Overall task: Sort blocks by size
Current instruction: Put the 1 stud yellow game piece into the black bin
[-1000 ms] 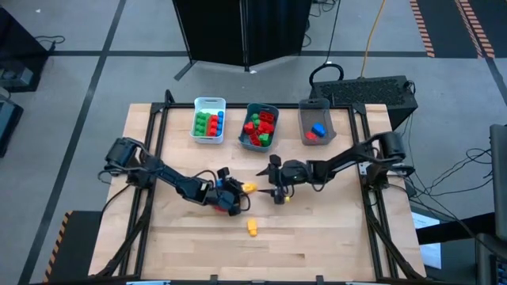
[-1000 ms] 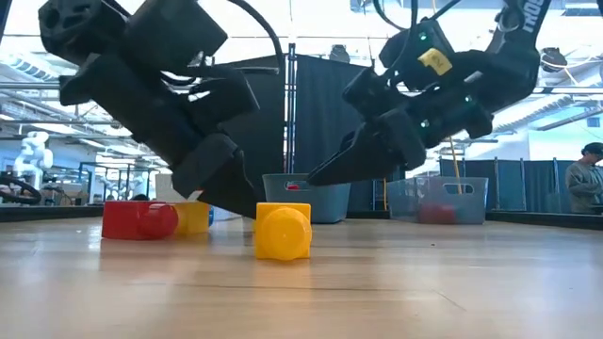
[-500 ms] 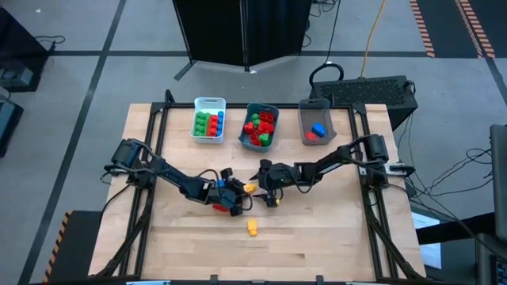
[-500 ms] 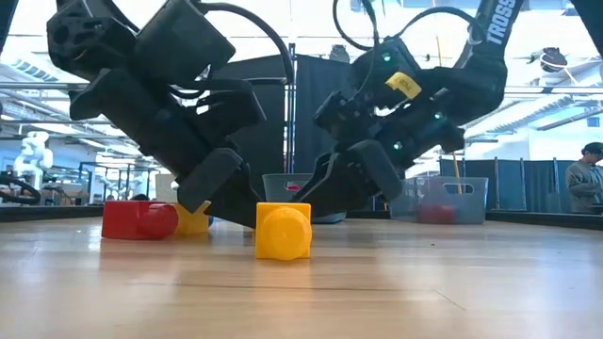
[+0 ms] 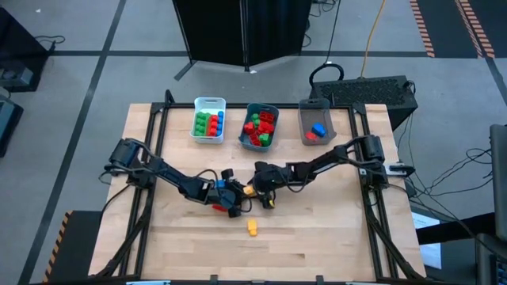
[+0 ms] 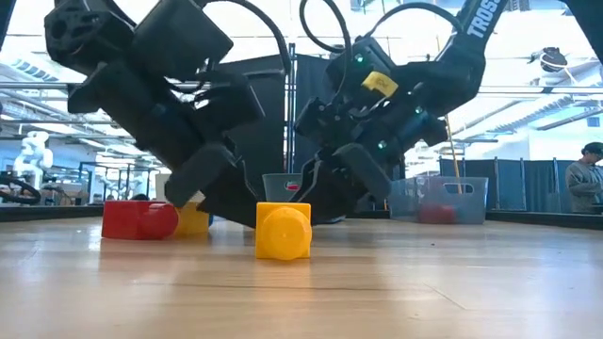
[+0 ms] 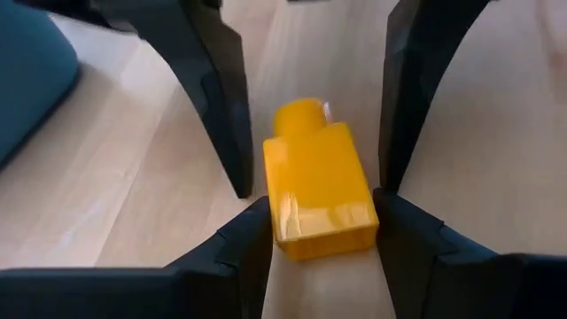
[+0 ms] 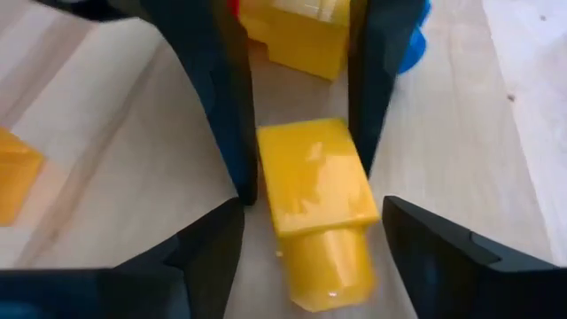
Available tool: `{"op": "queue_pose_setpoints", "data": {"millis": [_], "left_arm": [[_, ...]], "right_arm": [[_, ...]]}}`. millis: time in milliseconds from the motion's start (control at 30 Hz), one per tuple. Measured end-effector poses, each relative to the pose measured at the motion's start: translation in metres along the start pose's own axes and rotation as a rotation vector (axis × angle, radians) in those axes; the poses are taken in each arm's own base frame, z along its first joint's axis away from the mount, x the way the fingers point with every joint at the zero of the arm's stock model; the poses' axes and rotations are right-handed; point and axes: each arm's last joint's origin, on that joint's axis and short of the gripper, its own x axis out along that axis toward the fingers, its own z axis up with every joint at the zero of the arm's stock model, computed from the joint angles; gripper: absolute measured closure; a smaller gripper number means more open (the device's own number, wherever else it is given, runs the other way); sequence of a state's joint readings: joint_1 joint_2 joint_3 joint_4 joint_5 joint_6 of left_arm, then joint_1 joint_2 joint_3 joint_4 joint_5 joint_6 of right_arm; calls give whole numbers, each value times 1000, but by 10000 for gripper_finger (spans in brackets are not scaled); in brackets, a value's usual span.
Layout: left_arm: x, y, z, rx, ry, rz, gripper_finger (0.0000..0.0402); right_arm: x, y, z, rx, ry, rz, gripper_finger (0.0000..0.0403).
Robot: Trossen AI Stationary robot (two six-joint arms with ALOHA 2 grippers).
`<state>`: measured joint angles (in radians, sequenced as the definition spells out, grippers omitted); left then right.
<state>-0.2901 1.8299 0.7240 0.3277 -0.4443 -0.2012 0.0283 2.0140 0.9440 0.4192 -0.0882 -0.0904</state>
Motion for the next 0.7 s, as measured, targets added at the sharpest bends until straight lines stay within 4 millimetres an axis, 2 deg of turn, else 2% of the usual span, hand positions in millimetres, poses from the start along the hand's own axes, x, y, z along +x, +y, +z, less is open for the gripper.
{"op": "queue_pose_setpoints", "data": {"millis": [167, 400, 500, 700], "left_arm": [[-6, 1, 8, -18, -33, -26, 242], [-7, 1, 8, -39, -23, -31, 242], [-18, 1, 16, -54, -46, -47, 242], [-57, 4, 32, -56, -50, -76, 242]], "right_arm": [[0, -1, 0, 1, -2, -1, 189], [0, 0, 0, 20, 3, 2, 263], [0, 0, 0, 24, 5, -1, 289], [-6, -1, 5, 29, 2, -24, 289]]}}
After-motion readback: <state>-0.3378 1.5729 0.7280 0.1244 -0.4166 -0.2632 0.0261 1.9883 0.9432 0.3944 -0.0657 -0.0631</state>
